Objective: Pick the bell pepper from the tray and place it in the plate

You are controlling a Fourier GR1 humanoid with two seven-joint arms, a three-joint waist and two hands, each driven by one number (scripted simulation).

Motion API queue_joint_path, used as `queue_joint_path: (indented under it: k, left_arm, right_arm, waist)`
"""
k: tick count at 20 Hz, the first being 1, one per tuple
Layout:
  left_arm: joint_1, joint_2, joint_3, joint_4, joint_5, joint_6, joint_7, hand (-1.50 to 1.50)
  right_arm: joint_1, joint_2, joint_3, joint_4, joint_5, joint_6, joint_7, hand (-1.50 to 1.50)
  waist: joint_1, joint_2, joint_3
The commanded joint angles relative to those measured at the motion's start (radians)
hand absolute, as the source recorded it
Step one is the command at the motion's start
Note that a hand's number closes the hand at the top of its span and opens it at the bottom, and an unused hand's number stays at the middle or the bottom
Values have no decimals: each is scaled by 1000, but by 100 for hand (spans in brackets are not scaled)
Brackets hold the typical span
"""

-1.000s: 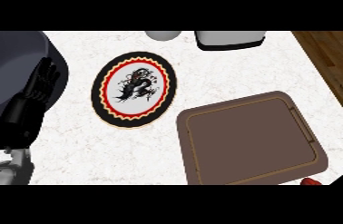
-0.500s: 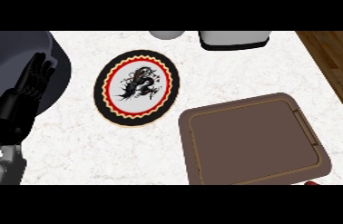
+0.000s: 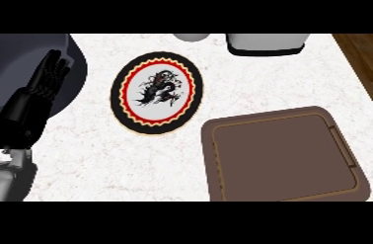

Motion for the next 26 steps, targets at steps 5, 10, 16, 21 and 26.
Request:
queue_joint_path:
  k: [5,10,16,21,26]
  left_arm:
    - [-54,-4,20,43,3,-45,11,0]
    - [-77,-38,16,55,-16,-42,13,0]
    - [-42,-52,39,51,-40,-68,-26,0]
    - [-37,-65,52,-17,-49,-79,55,0]
    - [-32,-95,61,41,-86,-91,-27,0]
  right_arm:
    - [-54,22,-50,100,143,-21,-116,-150]
    - [-153,65,-59,80,214,-98,42,-150]
    - [-291,56,-84,188,306,-112,148,-150]
    - [-310,72,-94,211,335,-67,146,-150]
    - [-354,91,-76,254,406,-91,135,-150]
  waist:
    - [20,4,-1]
    - [26,5,-1]
    - [30,5,-1]
    - [29,4,-1]
    - [28,4,-1]
